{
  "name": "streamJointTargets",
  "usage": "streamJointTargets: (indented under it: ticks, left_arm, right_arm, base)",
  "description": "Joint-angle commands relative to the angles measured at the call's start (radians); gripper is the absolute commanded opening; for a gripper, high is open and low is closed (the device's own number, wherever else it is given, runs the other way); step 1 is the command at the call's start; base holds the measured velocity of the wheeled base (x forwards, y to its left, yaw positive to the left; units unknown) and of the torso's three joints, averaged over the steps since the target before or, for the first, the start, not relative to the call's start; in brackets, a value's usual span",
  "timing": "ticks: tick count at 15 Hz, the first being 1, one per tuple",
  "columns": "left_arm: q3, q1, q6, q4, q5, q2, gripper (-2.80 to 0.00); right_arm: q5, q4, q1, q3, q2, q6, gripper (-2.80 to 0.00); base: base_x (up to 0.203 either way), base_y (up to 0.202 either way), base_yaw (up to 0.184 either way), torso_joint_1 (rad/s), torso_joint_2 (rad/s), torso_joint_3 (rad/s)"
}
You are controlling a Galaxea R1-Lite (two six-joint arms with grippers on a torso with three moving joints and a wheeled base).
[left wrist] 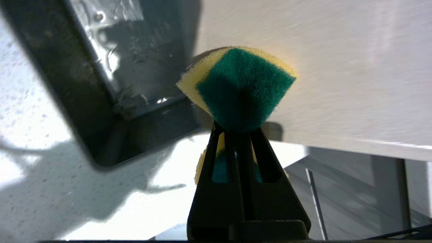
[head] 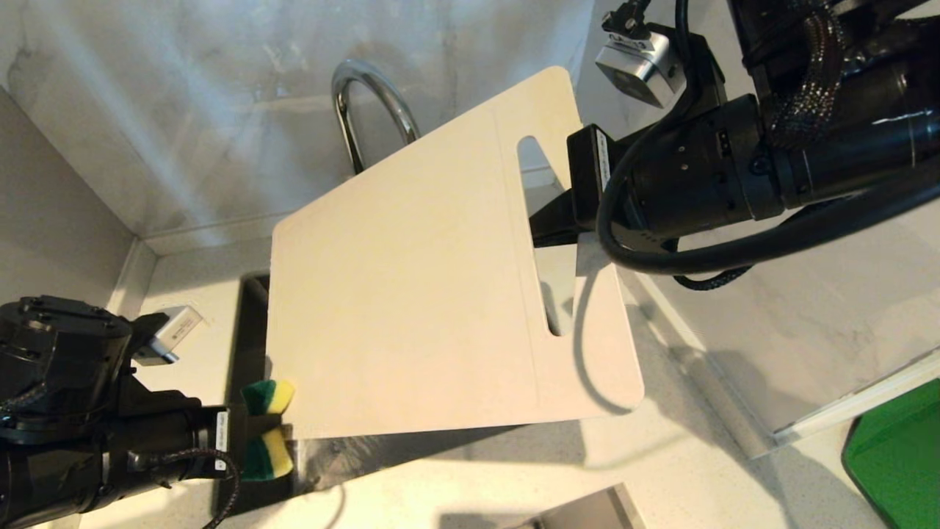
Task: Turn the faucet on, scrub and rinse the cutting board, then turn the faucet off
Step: Scrub the cutting board underwater
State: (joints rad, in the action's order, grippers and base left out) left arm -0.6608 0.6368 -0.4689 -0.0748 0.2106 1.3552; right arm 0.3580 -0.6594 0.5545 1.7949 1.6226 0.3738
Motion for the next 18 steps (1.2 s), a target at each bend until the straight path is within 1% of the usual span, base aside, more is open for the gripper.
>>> streamJointTargets:
  ticks: [1, 3, 6, 9, 12, 13, 16, 18]
  left_arm:
    - [0.037, -0.053, -0.002, -0.004, -0.017, -0.027, -2.8]
    - [0.034, -0.095, -0.002, -0.006, -0.04, -0.034, -2.8]
    - [-0.015, -0.107, -0.005, -0.006, -0.054, -0.062, -2.8]
    - [-0.121, -0.118, -0.002, 0.005, -0.064, -0.1, -2.8]
    - [-0.254, -0.117, -0.001, 0.06, -0.067, -0.105, -2.8]
    - [-0.305, -0.114, -0.001, 0.076, -0.07, -0.086, -2.8]
    - [-0.457, -0.102, 0.001, 0.111, -0.073, 0.04, -2.8]
    - [-0.525, -0.072, 0.003, 0.118, -0.073, 0.131, -2.8]
  right_arm:
    - [0.002, -0.003, 0.001, -0.005, -0.01, 0.002, -2.8]
    - [0.002, -0.003, 0.001, -0.01, -0.01, 0.002, -2.8]
    - [0.004, -0.003, 0.001, -0.025, -0.012, 0.002, -2.8]
    - [0.004, -0.003, 0.001, -0.051, -0.015, -0.001, -2.8]
    - [0.005, -0.003, 0.004, -0.078, -0.016, -0.002, -2.8]
    - [0.007, -0.003, 0.007, -0.088, -0.016, -0.003, -2.8]
    - [0.007, -0.003, 0.037, -0.112, -0.018, -0.002, -2.8]
    - [0.006, -0.003, 0.06, -0.116, -0.021, -0.003, -2.8]
  base:
    - [0.0, 0.0, 0.0, 0.0, 0.0, 0.0]
    - [0.0, 0.0, 0.0, 0.0, 0.0, 0.0]
    - [0.0, 0.0, 0.0, 0.0, 0.0, 0.0]
    - [0.0, 0.0, 0.0, 0.0, 0.0, 0.0]
    - [0.0, 0.0, 0.0, 0.0, 0.0, 0.0]
    - [0.0, 0.0, 0.0, 0.0, 0.0, 0.0]
    - [0.0, 0.0, 0.0, 0.0, 0.0, 0.0]
    - [0.0, 0.0, 0.0, 0.0, 0.0, 0.0]
